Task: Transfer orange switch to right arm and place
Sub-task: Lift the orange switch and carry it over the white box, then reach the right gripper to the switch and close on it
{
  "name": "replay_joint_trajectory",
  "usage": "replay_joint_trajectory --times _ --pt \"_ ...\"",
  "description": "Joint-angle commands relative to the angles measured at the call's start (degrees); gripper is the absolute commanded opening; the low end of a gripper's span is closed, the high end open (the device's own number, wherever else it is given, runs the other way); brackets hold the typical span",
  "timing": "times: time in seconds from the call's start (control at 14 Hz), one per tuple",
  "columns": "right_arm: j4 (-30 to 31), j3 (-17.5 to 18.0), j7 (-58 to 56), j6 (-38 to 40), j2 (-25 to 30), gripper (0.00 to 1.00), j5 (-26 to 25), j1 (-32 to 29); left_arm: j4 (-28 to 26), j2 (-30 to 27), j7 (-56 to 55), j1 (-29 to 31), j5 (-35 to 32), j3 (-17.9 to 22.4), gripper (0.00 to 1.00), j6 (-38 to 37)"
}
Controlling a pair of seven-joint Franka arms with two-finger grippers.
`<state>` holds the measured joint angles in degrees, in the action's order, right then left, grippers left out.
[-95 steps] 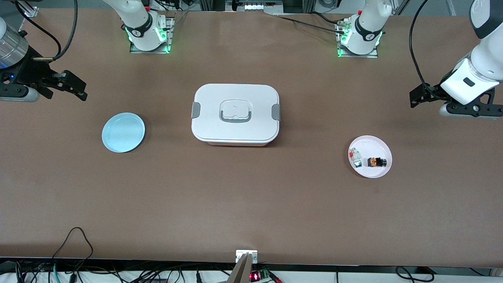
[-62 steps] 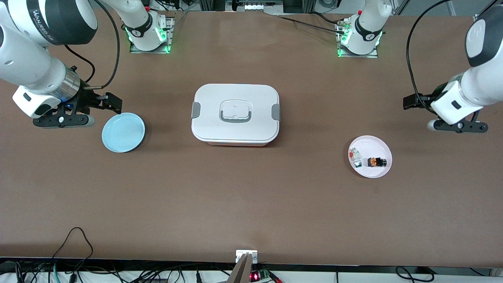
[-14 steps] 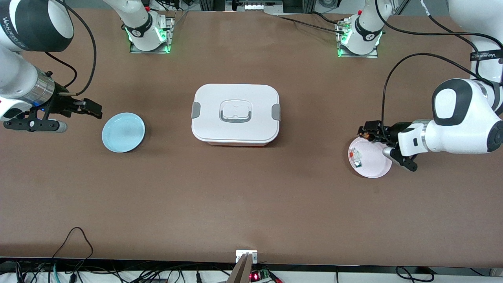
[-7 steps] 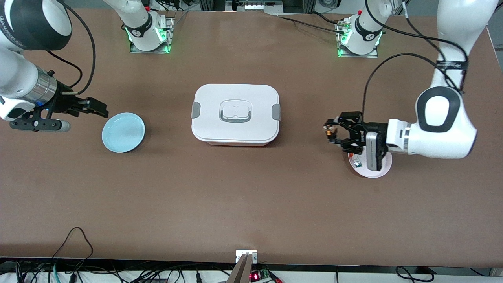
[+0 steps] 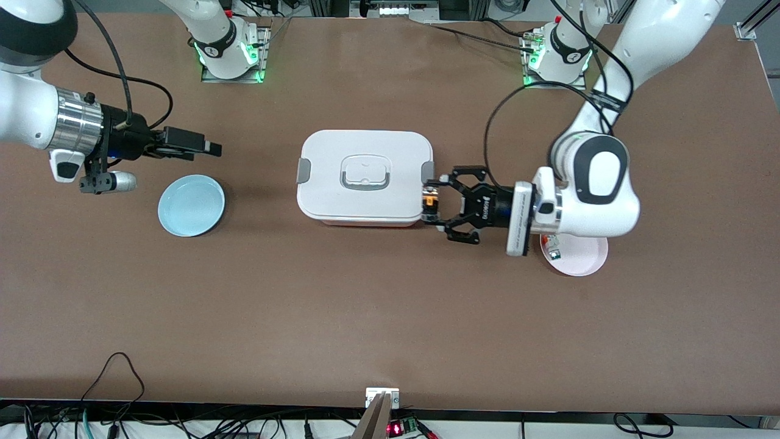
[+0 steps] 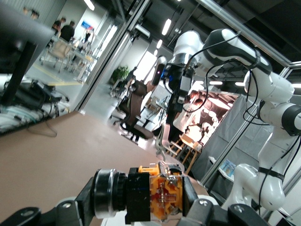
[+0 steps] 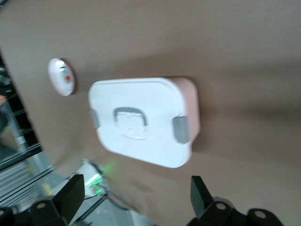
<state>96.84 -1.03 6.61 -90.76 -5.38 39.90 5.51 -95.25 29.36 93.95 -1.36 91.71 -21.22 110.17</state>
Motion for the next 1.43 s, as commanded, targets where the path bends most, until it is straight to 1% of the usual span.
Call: replay_joint_trajectory --times 0.0,0.07,0.14,0.21,0.36,0.5,0.64,0.86,1.0,1.07,1.29,1.36 --pt "0.2 0.1 -0.5 3.9 0.1 1.00 10.6 -1.7 0.9 1.6 13.9 -4.3 9.7 0.0 0.33 3.1" --pt "0.4 0.1 -0.3 4.5 -0.1 1.00 14.2 -1.9 0.9 2.5 18.8 -6.5 15.2 0.0 0.33 4.2" --pt "0.6 0.1 0.0 4.6 -0.2 1.00 16.8 -2.0 0.9 2.8 23.2 -8.5 19.6 0.0 0.33 5.2" --pt "1.8 0.1 0.0 4.5 -0.2 1.00 20.4 -2.2 0.9 2.9 25.9 -10.2 22.5 0.0 0.33 6.9" --pt "5.1 0.1 -0.4 4.5 -0.2 1.00 27.4 -2.3 1.3 2.7 26.4 -12.2 24.7 0.0 0.33 10.1" --pt "7.6 0.1 -0.3 4.2 -0.8 1.00 31.2 -2.2 1.4 2.3 26.6 -15.0 28.5 0.0 0.33 12.4" --pt "10.1 0.1 -0.4 3.6 -1.7 1.00 35.6 -2.1 1.5 2.1 26.9 -16.0 30.3 0.0 0.33 12.9" --pt "12.2 0.3 -0.9 0.9 -3.5 1.00 39.4 -0.9 1.7 2.1 26.9 -16.0 30.4 0.0 0.33 13.0" --pt "12.3 0.4 -1.7 -1.6 -5.2 1.00 42.8 1.1 1.8 2.1 26.9 -16.0 30.4 0.0 0.33 13.0" --pt "12.3 0.4 -1.7 -3.3 -5.9 1.00 44.5 2.9 1.8 2.1 26.9 -15.9 30.4 0.0 0.33 13.0" --pt "12.1 0.3 -1.7 -9.4 -8.1 1.00 51.6 7.8 1.8 2.1 26.9 -16.0 30.4 0.0 0.33 13.0" --pt "11.9 0.4 -1.7 -10.7 -8.2 1.00 52.8 9.1 1.8 2.1 26.9 -16.0 30.4 0.0 0.33 13.0"
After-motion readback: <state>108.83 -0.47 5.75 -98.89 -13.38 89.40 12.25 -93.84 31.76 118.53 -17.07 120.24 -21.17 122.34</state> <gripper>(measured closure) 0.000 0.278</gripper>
